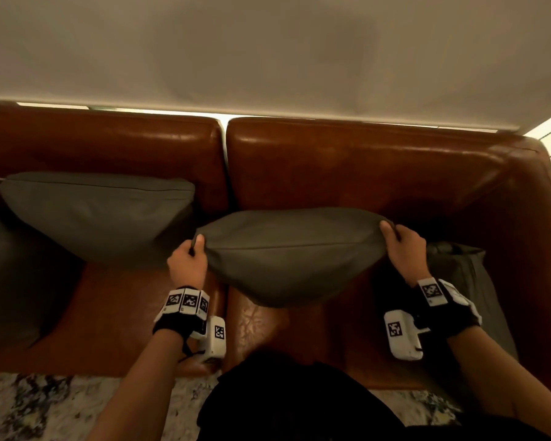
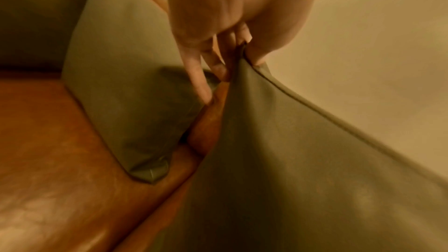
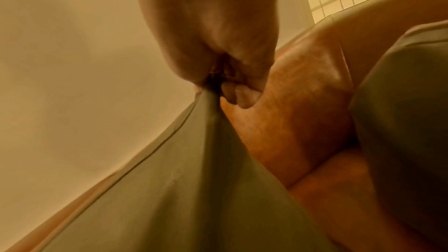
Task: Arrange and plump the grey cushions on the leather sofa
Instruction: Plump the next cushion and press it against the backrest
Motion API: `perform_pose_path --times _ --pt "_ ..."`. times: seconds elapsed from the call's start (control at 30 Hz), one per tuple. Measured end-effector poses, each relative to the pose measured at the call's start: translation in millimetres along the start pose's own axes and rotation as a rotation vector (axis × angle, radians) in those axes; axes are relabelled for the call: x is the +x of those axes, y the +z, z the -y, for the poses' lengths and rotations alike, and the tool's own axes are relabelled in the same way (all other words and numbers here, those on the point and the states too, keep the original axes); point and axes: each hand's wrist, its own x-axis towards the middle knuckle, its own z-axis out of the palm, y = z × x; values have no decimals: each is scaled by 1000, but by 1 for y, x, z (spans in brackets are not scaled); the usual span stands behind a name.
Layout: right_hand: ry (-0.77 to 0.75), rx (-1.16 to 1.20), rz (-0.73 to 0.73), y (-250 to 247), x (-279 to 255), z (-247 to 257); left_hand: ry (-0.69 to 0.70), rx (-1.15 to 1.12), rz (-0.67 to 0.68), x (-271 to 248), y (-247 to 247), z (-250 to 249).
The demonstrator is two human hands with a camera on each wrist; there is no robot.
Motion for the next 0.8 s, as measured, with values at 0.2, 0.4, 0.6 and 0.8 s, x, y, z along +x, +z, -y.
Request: perform_pose_path --times 0.2,0.4,0.6,0.8 --pt "-294 214 -48 -21 -30 94 -238 104 169 30 12 0" --pt "-483 183 -98 57 -19 183 -1 -230 404 12 49 -23" --pt "-488 -404 485 161 -20 116 -390 -640 540 3 85 -29" --pt "-691 -908 373 127 3 -11 137 12 734 16 111 -32"
